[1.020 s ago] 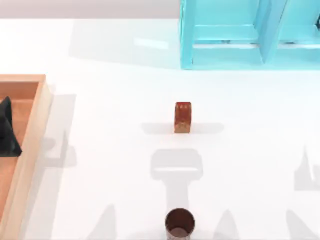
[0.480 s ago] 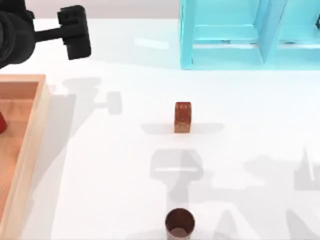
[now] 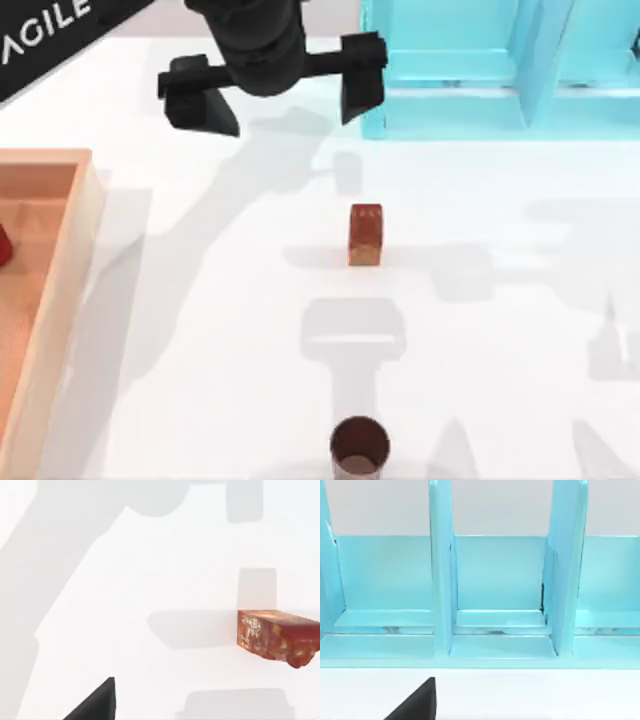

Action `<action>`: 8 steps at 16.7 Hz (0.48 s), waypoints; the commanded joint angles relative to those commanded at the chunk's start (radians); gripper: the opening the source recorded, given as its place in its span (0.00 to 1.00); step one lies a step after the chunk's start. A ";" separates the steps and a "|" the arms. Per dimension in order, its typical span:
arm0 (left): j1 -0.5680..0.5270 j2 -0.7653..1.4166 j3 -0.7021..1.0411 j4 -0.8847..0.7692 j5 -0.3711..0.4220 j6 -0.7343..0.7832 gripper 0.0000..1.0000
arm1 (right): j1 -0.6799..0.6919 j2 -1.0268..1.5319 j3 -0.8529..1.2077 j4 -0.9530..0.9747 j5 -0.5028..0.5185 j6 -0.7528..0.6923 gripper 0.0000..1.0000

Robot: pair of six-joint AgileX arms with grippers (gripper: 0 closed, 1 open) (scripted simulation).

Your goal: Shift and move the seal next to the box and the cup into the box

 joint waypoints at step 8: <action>-0.133 0.433 0.439 -0.252 -0.011 -0.107 1.00 | 0.000 0.000 0.000 0.000 0.000 0.000 1.00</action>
